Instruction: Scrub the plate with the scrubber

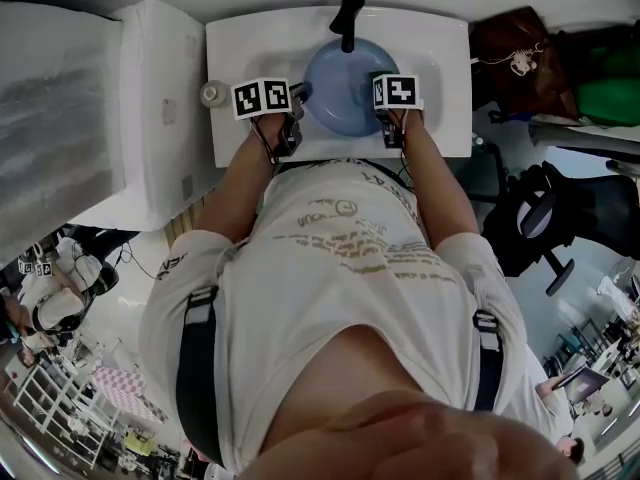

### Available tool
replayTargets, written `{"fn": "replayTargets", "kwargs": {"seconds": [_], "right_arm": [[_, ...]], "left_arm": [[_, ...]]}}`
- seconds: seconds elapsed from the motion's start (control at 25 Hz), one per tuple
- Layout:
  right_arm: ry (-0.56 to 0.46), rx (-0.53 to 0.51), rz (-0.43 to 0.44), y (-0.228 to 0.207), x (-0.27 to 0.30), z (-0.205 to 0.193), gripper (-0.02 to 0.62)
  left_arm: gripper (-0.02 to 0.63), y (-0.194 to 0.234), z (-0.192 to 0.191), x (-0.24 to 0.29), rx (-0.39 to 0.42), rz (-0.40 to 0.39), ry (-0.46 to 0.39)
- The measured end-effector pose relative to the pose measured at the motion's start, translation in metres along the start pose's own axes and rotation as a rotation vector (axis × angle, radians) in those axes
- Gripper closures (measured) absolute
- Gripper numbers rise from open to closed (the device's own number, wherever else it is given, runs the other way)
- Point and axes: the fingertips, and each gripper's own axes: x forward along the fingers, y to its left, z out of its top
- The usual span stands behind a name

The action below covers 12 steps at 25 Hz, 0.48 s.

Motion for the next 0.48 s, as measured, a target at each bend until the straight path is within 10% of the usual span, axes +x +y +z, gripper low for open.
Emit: {"fn": "replayTargets", "kwargs": {"seconds": [0.48], "right_arm": [[0.004,-0.085,0.111,0.053,0.000,0.026,0.413]], "left_arm": [[0.549,-0.022,-0.011,0.007,0.094,-0.033,0.035]]}}
